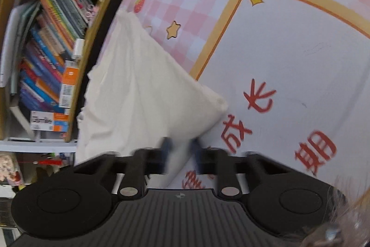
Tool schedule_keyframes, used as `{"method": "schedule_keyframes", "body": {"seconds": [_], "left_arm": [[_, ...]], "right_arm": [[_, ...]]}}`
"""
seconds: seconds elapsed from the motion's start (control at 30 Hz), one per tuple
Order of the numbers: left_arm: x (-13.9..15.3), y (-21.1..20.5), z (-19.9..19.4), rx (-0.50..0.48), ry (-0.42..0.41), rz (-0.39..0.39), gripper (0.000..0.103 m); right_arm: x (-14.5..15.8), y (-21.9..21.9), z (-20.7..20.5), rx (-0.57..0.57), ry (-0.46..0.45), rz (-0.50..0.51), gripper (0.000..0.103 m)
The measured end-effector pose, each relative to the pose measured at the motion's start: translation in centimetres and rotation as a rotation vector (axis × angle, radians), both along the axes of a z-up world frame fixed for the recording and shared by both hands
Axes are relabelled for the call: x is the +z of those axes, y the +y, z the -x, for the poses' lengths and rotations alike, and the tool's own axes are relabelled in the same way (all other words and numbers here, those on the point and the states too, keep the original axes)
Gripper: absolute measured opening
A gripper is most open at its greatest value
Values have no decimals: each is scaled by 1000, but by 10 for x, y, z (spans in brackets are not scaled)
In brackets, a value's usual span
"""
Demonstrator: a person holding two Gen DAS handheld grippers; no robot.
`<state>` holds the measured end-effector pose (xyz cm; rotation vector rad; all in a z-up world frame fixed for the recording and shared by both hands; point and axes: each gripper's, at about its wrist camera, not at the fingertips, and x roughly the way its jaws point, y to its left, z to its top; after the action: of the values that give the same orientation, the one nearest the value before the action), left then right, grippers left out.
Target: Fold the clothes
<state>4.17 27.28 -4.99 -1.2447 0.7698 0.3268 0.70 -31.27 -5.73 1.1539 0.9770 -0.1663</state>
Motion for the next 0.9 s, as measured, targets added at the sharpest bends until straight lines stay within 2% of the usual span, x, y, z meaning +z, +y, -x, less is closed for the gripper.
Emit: {"method": "schedule_keyframes", "body": {"seconds": [0.03,0.1,0.13,0.2,0.27,0.37,0.4,0.43,0.5,0.63,0.7,0.77,0.8,0.83,0.9], "left_arm": [[-1,0,-3,-10,6,-6,10],[0,1,-5,-25,-20,-1,8],[8,0,0,-36,-79,-10,8],[32,-7,12,-120,-187,-97,8],[35,-10,27,-172,-179,-121,8],[5,-8,45,-191,-53,-103,8],[-2,-9,52,-181,-41,-94,8],[-7,-9,59,-164,-47,-83,8],[-8,-13,66,-160,-62,-93,8],[-7,-17,67,-198,-55,-123,11],[-7,-17,64,-206,-54,-116,16],[-6,-14,63,-210,-85,-82,32],[-7,-12,62,-210,-104,-62,43],[-8,-11,63,-204,-118,-45,47],[-8,-11,64,-176,-124,-27,47]], "right_arm": [[-1,-1,-4,10,-1,4,5],[14,-2,-8,31,-50,43,4],[22,-3,-10,42,-77,64,4],[47,-3,-1,71,-187,112,4],[66,-3,10,102,-255,183,4],[48,-9,20,113,-153,207,4],[36,-11,23,110,-104,190,4],[24,-12,27,106,-56,170,4],[13,-11,36,109,-25,175,4],[12,-4,41,150,-19,250,5],[17,5,38,184,-7,342,13],[27,16,35,216,-19,480,50],[33,21,34,231,-38,559,52],[39,27,33,247,-57,638,52],[50,43,29,311,-127,798,52]]}}
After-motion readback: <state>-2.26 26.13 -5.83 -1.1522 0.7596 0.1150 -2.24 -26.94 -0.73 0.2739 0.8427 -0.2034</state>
